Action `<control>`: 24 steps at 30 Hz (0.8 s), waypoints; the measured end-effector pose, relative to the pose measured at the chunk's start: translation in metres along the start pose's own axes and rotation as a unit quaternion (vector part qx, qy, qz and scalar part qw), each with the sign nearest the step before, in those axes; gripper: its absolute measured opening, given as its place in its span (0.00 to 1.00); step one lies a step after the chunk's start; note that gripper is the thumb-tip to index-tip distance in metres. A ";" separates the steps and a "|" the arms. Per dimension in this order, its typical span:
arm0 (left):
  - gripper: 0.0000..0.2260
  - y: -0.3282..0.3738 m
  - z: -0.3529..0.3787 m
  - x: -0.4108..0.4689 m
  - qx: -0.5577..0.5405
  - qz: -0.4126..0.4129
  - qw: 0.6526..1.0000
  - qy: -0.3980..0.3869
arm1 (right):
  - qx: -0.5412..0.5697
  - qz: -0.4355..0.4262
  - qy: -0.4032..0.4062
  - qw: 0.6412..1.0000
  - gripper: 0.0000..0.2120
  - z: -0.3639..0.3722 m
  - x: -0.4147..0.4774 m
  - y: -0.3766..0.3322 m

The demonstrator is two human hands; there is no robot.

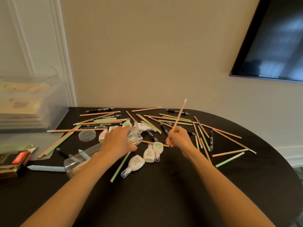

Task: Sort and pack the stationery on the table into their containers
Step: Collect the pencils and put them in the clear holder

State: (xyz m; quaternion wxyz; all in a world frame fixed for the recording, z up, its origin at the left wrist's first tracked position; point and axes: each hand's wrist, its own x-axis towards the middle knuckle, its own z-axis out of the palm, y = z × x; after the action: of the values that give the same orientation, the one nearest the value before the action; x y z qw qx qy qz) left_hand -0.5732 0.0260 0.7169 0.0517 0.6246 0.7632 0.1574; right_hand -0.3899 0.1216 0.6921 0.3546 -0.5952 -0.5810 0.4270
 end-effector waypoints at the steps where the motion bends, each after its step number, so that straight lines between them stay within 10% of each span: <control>1: 0.30 0.001 0.000 -0.001 -0.003 0.002 1.000 0.001 | 0.074 -0.004 -0.015 0.997 0.04 0.003 -0.006 -0.008; 5: 0.30 0.004 -0.001 -0.003 -0.019 0.010 1.000 0.009 | 0.236 -0.027 -0.086 0.968 0.04 0.022 -0.027 -0.037; 10: 0.33 -0.001 -0.006 -0.005 -0.049 0.015 0.998 0.030 | 0.153 -0.051 -0.178 0.971 0.04 0.047 -0.039 -0.049; 24: 0.36 -0.012 -0.006 0.002 -0.035 -0.006 0.999 0.038 | 0.089 -0.003 -0.070 0.994 0.09 0.042 -0.013 -0.040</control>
State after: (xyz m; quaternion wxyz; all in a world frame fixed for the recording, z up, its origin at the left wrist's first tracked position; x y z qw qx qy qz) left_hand -0.5868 0.0253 0.7187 0.0458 0.6116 0.7622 0.2073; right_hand -0.4434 0.1083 0.7143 0.3658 -0.5284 -0.5656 0.5169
